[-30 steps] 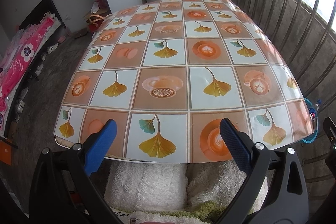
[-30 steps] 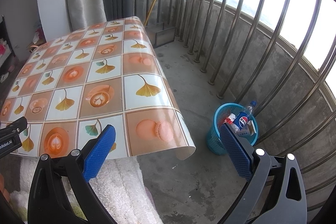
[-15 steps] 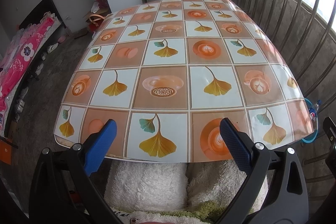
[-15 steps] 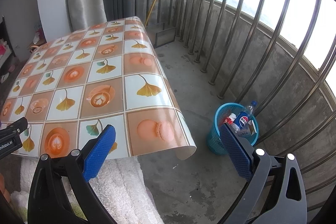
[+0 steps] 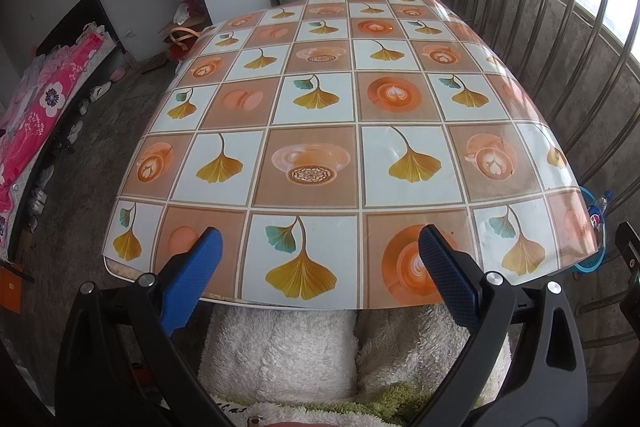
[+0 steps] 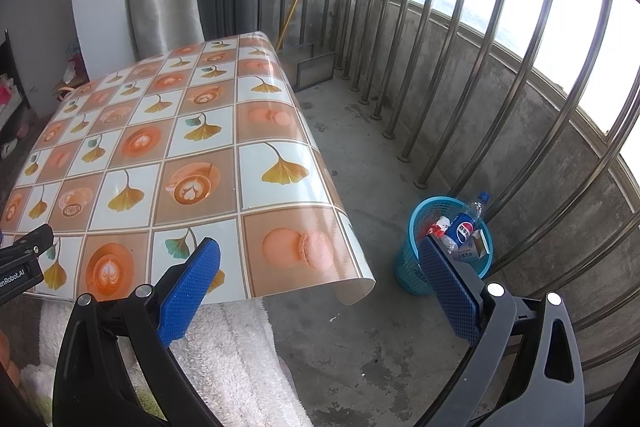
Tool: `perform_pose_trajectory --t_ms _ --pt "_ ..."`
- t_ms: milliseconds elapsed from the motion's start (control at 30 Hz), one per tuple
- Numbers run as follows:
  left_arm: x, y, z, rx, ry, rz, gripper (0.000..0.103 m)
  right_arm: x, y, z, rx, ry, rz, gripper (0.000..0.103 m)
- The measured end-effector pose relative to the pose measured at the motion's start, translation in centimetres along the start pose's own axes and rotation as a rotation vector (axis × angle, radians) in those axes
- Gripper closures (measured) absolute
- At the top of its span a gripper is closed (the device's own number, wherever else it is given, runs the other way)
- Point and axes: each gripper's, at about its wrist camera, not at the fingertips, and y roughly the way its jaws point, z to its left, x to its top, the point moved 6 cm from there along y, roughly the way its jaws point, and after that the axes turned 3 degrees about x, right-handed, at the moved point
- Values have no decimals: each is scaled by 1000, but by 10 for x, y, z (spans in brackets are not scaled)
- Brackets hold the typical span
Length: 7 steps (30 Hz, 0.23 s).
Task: Collect trash
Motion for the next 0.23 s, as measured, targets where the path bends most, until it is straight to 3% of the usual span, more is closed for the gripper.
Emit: perform_pose_trajectory --t_ms 233 --pt "-1 -1 1 -1 -5 3 9 0 0 0 1 0 0 6"
